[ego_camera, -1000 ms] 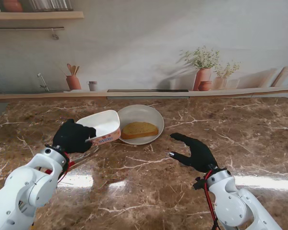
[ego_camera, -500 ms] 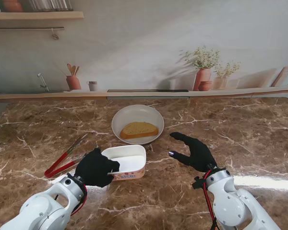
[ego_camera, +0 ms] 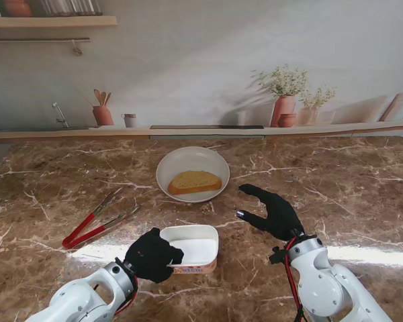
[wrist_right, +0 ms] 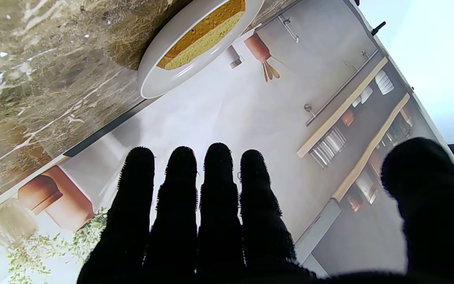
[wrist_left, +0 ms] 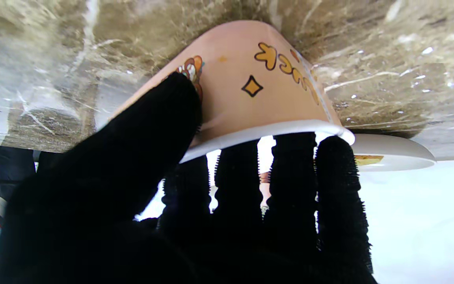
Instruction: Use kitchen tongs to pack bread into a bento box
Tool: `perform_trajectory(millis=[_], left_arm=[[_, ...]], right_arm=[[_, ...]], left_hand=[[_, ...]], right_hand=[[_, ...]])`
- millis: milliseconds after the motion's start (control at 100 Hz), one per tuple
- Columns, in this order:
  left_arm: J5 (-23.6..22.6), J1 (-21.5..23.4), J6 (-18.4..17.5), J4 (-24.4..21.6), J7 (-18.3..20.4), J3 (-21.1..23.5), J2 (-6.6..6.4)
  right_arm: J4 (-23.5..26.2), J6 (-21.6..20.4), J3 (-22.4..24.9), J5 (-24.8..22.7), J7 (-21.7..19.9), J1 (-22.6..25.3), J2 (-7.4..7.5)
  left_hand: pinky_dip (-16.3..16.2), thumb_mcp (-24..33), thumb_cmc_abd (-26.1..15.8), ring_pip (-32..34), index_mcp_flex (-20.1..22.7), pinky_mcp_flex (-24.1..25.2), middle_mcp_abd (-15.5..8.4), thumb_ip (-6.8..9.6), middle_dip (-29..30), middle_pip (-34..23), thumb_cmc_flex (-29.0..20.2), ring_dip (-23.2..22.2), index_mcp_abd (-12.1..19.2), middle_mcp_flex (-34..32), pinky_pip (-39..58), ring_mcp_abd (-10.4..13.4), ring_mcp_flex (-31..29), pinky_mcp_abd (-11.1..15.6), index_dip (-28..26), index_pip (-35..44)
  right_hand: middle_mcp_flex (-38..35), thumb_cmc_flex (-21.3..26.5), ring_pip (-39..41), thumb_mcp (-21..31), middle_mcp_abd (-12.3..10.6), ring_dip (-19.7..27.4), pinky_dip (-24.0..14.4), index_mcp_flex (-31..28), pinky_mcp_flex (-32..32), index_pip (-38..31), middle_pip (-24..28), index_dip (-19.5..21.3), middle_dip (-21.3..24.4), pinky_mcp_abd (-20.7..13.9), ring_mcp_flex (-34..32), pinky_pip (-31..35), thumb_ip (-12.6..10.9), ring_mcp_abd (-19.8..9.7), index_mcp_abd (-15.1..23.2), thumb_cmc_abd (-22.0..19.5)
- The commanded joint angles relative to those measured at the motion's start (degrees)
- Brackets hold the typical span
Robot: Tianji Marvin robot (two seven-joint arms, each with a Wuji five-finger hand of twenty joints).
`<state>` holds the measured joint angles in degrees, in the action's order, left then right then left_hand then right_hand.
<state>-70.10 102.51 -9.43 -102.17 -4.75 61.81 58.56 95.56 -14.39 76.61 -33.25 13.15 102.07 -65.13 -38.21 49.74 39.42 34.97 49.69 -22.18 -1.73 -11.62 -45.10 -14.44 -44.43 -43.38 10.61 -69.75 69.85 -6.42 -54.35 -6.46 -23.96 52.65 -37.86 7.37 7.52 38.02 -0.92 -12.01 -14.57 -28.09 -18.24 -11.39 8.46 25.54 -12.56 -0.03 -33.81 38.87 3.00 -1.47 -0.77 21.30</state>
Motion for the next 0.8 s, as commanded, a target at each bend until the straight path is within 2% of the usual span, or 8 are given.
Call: perform_trajectory(millis=[0,170,280,460,480,580,630,790], left_arm=[[0.46,-0.28,0.26,0.99,0.44,-0.61,0.07],[-0.24,-0.8,0.12,1.48,0.9,-1.23,-0.15],[-0.62,-0.48,0.02,1.17,1.33,-0.93,-0.23],[-1.06,0.05,0.35,0.27,1.24,-0.36,-0.17],[-1.07,0.09,0.4,0.12,1.33,-0.28,-0.16],[-1.32,0.16,0.5,-0.37,1.19,-0.03,-0.11],[-1.33,0.14,0.48,-0.49,1.12,0.01,-0.09],[-1.63,-0.28,0.28,-0.17,0.68,-0.1,-0.12]], right_arm=[[-0.54,0.47,0.11,0.28,-0.63,0.52,-0.15],[-0.66,0.64,0.06,0.39,-0.57,0.47,-0.18],[-0.85,0.68,-0.11,0.58,-0.63,0.37,-0.19],[-0.94,0.72,-0.23,0.76,-0.81,0.36,-0.17],[-0.93,0.73,-0.22,0.77,-0.82,0.36,-0.17],[-0.91,0.75,-0.15,0.72,-0.82,0.38,-0.17],[-0.92,0.74,-0.11,0.66,-0.74,0.38,-0.18],[-0.97,0.65,0.01,0.59,-0.6,0.4,-0.2]], left_hand=[[0.61,5.11,-2.24,2.18,3.89,0.17,0.14,0.55,-0.42,0.09,1.21,-0.75,3.34,-2.78,0.79,-1.71,-1.63,-1.24,0.59,0.89],[0.96,1.88,-0.07,1.17,1.94,1.66,-0.03,-0.22,-0.38,-0.61,2.56,-0.82,2.82,-0.18,-0.67,-1.13,0.54,-0.64,2.67,1.06],[0.35,-0.66,0.65,-0.1,0.03,2.89,0.32,0.06,2.77,-5.1,3.24,-1.18,1.73,4.17,-2.21,-1.06,2.22,-0.42,2.99,0.38],[0.17,-2.07,1.13,-0.55,-1.09,3.75,0.78,-0.06,4.26,-6.92,4.03,-1.2,0.87,6.64,-2.84,-1.2,3.29,-0.23,2.99,-0.42],[-0.08,-2.8,1.07,-0.68,-1.22,3.86,0.84,0.21,5.86,-8.73,4.0,-1.26,0.77,7.52,-3.07,-1.24,3.49,-0.22,2.79,-0.74],[-0.27,-4.71,1.54,-1.05,-1.85,4.16,1.03,0.19,7.77,-10.41,5.16,-1.22,0.08,9.73,-3.45,-1.26,4.12,-0.01,2.81,-1.59],[-0.44,-6.2,1.83,-1.38,-2.22,4.46,1.27,0.59,13.14,-13.02,5.85,-1.17,-0.27,11.31,-3.97,-1.32,4.54,0.03,2.58,-2.26],[-0.18,-6.44,1.96,-2.86,-3.09,5.83,1.22,0.65,15.9,-12.77,8.09,-0.62,-1.71,13.58,-5.5,-1.04,6.44,0.56,2.79,-4.76]], right_hand=[[-0.36,1.49,0.12,-0.52,-0.81,-0.81,-1.07,-0.16,-0.13,-0.41,-0.03,-0.42,-0.27,-0.56,-1.64,0.98,-1.46,-0.49,1.25,-1.26],[-0.3,1.4,0.15,-0.45,-0.8,-0.82,-1.06,-0.13,-0.14,-0.41,-0.04,-0.44,-0.25,-0.59,-1.71,1.01,-1.45,-0.49,1.26,-1.23],[-0.26,1.43,0.14,-0.36,-0.82,-0.81,-1.07,-0.13,-0.17,-0.42,-0.05,-0.44,-0.24,-0.62,-1.68,1.04,-1.44,-0.51,1.22,-1.22],[-0.3,1.4,0.15,-0.3,-0.8,-0.81,-1.07,-0.11,-0.18,-0.43,-0.01,-0.45,-0.24,-0.54,-1.68,1.07,-1.42,-0.39,1.25,-1.24],[-0.35,1.4,0.17,-0.29,-0.79,-0.82,-1.07,-0.12,-0.2,-0.43,0.01,-0.45,-0.25,-0.53,-1.73,1.09,-1.42,-0.42,1.24,-1.22],[-0.26,1.42,0.15,-0.25,-0.8,-0.81,-1.06,-0.15,-0.14,-0.45,-0.02,-0.45,-0.24,-0.53,-1.68,1.09,-1.41,-0.44,1.21,-1.24],[-0.3,1.41,0.18,-0.25,-0.81,-0.82,-1.07,-0.13,-0.17,-0.44,0.0,-0.46,-0.24,-0.54,-1.73,1.11,-1.41,-0.48,1.25,-1.23],[-0.31,1.46,0.14,-0.19,-0.82,-0.81,-1.05,-0.09,-0.14,-0.43,-0.01,-0.47,-0.24,-0.55,-1.64,1.1,-1.41,-0.4,1.27,-1.22]])
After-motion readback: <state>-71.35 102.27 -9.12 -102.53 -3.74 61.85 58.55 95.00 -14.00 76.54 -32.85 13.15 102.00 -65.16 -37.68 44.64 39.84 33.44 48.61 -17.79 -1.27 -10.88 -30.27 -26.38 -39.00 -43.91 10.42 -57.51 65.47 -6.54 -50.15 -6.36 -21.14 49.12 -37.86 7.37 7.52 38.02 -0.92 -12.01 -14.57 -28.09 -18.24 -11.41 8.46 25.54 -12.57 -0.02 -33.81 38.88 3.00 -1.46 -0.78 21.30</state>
